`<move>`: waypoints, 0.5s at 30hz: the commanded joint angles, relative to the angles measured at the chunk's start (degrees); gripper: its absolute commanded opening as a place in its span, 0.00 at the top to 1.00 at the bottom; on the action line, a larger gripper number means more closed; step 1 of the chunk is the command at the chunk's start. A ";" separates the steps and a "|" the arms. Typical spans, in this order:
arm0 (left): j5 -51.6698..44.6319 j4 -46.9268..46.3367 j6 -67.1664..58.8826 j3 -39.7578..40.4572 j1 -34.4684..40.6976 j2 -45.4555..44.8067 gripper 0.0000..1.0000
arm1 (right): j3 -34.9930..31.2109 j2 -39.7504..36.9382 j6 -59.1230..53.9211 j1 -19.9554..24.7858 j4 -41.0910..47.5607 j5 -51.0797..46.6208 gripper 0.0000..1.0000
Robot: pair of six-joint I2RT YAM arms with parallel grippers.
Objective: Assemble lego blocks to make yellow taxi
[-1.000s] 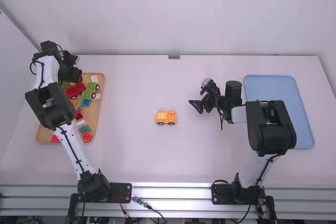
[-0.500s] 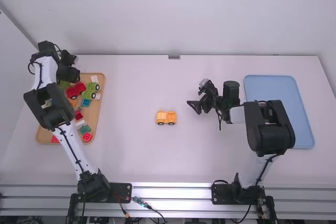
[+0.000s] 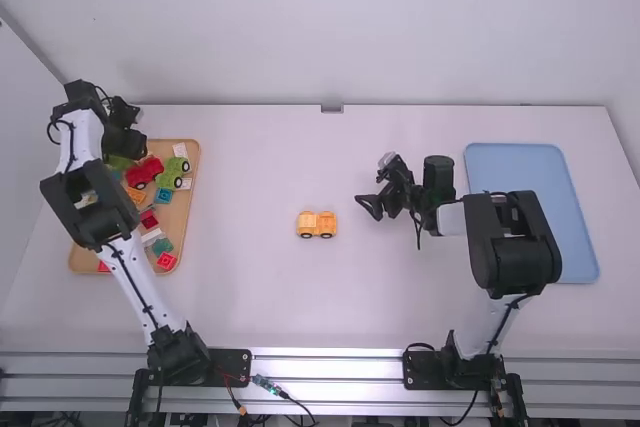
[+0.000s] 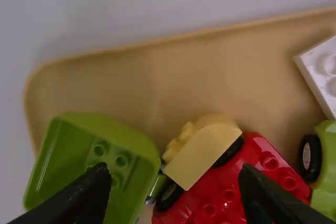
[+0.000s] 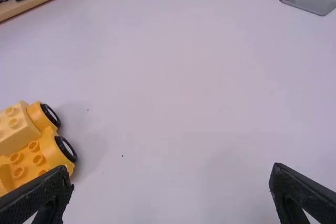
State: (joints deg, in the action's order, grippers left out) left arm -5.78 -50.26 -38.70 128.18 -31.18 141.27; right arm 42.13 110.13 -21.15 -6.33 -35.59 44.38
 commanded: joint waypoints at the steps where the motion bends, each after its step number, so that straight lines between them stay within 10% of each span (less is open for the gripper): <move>1: -0.57 -0.17 -1.77 -0.57 0.11 0.69 0.35 | -0.11 -0.69 -0.04 -0.17 0.07 0.11 0.01; 15: 4.09 8.17 -4.72 -8.35 0.09 0.69 0.37 | -0.09 -0.69 -0.09 -0.11 0.02 0.52 0.01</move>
State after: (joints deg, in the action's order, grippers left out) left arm -2.63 -41.36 -42.52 121.34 -31.18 141.21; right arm 42.13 110.13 -21.19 -6.33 -35.62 44.45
